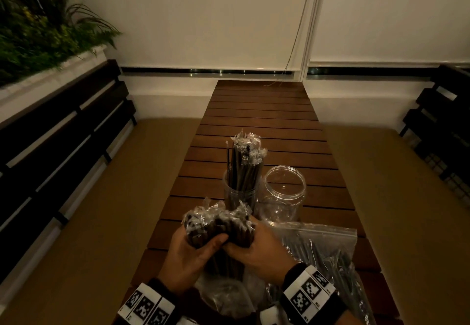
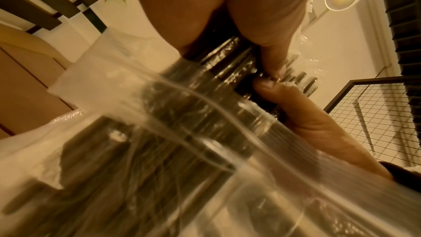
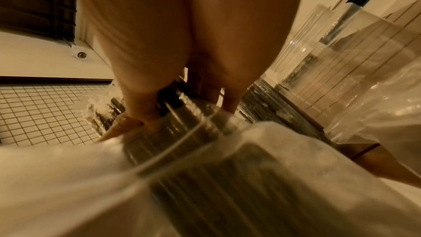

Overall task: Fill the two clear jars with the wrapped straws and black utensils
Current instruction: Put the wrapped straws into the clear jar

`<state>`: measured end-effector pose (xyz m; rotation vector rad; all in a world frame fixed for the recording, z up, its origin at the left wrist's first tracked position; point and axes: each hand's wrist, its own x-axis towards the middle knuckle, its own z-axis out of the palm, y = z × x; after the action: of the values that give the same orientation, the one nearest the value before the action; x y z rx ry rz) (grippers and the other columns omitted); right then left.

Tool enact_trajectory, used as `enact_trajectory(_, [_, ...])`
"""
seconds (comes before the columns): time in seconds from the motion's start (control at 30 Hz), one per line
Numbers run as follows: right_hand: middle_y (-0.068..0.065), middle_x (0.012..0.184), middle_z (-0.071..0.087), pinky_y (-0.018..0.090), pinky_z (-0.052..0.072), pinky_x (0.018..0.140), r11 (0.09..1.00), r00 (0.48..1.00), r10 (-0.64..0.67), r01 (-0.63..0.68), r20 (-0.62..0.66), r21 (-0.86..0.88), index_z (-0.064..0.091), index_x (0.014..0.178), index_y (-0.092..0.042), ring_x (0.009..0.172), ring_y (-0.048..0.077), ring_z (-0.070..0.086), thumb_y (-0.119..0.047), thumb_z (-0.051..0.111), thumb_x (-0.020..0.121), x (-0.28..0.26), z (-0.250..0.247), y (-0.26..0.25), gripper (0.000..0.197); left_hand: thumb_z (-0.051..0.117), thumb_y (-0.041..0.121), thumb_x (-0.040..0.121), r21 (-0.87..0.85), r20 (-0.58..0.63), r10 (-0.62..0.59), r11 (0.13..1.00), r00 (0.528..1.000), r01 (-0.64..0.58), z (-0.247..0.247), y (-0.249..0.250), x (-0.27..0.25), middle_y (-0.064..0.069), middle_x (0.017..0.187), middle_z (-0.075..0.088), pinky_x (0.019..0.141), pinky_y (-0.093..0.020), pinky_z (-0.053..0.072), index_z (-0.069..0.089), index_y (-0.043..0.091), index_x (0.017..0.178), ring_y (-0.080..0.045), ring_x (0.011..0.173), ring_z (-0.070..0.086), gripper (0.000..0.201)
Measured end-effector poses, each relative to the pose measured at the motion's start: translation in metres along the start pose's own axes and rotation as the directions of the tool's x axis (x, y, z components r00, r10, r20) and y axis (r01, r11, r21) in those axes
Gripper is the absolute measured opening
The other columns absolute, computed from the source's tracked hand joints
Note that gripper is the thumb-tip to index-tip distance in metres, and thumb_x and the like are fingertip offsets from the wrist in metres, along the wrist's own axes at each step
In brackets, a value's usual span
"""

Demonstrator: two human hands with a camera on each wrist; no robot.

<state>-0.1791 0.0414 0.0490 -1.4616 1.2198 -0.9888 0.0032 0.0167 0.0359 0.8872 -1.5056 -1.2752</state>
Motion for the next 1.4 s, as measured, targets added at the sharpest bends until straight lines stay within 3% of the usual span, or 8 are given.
enact_trajectory(0.2, [-0.010,0.117,0.072,0.025,0.055,0.093,0.995,0.999,-0.020,0.023,-0.035,0.093,0.061,0.122,-0.023,0.111,0.007,0.068,-0.004,0.073,0.087,0.003,0.003,-0.001,0.042,0.074,0.012,0.086,-0.040,0.010,0.059,0.997,0.998,-0.059,-0.002,0.001,0.001,-0.006,0.119,0.072,0.097,-0.032,0.054,0.072,0.021,0.113,-0.023,0.116,0.066,0.028])
enact_trajectory(0.4, [-0.014,0.101,0.075,0.014,0.053,0.081,0.998,0.993,-0.030,0.036,-0.114,0.050,0.070,0.109,-0.013,0.098,0.001,0.070,-0.008,0.070,0.090,0.009,0.001,-0.005,0.020,0.072,0.010,0.088,0.035,0.000,0.084,0.996,0.996,-0.084,-0.002,0.001,0.004,-0.004,0.109,0.075,0.094,-0.035,0.056,0.074,0.018,0.105,-0.022,0.108,0.070,0.019])
enact_trajectory(0.57, [0.006,0.091,0.074,0.030,0.059,0.086,0.993,0.971,-0.066,0.086,-0.229,0.080,0.066,0.096,-0.012,0.091,0.017,0.072,-0.016,0.068,0.093,0.014,-0.004,-0.028,0.006,0.070,0.021,0.085,0.063,-0.031,0.057,0.997,0.998,-0.055,-0.002,0.003,0.003,-0.002,0.098,0.075,0.084,-0.027,0.058,0.073,0.027,0.094,-0.018,0.095,0.072,0.012])
enact_trajectory(0.7, [-0.005,0.077,0.072,0.024,0.060,0.076,0.961,0.937,-0.197,0.242,-0.288,0.131,0.062,0.096,-0.021,0.077,0.010,0.072,-0.014,0.062,0.094,0.026,-0.023,-0.073,0.007,0.071,0.009,0.085,0.043,-0.051,0.031,0.999,0.998,-0.028,-0.001,0.005,0.001,0.002,0.095,0.077,0.080,-0.020,0.057,0.075,0.029,0.087,-0.012,0.091,0.073,0.021])
enact_trajectory(0.8, [-0.005,0.073,0.068,0.022,0.058,0.066,0.923,0.914,-0.266,0.333,-0.307,0.193,0.061,0.093,-0.015,0.071,0.010,0.069,-0.010,0.059,0.095,0.044,-0.045,-0.112,0.006,0.066,-0.003,0.086,0.121,-0.079,0.049,0.992,0.996,-0.039,-0.001,0.006,-0.001,0.007,0.090,0.077,0.075,-0.016,0.056,0.074,0.025,0.081,-0.007,0.085,0.074,0.030])
enact_trajectory(1.0, [-0.002,0.084,0.066,0.035,0.059,0.080,0.870,0.801,-0.385,0.481,-0.459,0.110,0.062,0.094,-0.015,0.081,0.017,0.068,-0.010,0.062,0.096,0.092,-0.070,-0.157,0.006,0.068,-0.006,0.085,0.164,-0.109,0.047,0.986,0.993,-0.028,0.000,0.003,-0.003,0.017,0.085,0.076,0.070,-0.008,0.053,0.073,0.029,0.077,0.003,0.079,0.071,0.036])
enact_trajectory(1.2, [-0.006,0.088,0.072,0.033,0.058,0.088,0.911,0.785,-0.393,0.405,-0.479,-0.082,0.066,0.100,-0.019,0.088,0.011,0.072,-0.014,0.066,0.093,0.113,-0.058,-0.139,0.009,0.069,0.003,0.084,0.093,-0.086,0.033,0.995,0.996,-0.025,-0.002,-0.005,-0.006,0.004,0.100,0.074,0.077,-0.015,0.055,0.071,0.014,0.094,-0.008,0.090,0.072,0.015])
enact_trajectory(1.4, [0.001,0.097,0.074,0.054,0.058,0.087,0.935,0.824,-0.346,0.344,-0.448,-0.088,0.067,0.089,-0.049,0.096,0.024,0.072,-0.036,0.067,0.085,0.120,-0.045,-0.114,0.014,0.069,0.008,0.084,0.104,-0.085,0.030,0.994,0.996,-0.021,-0.002,-0.006,-0.003,0.004,0.097,0.074,0.076,-0.015,0.055,0.071,0.014,0.094,-0.008,0.088,0.072,0.012])
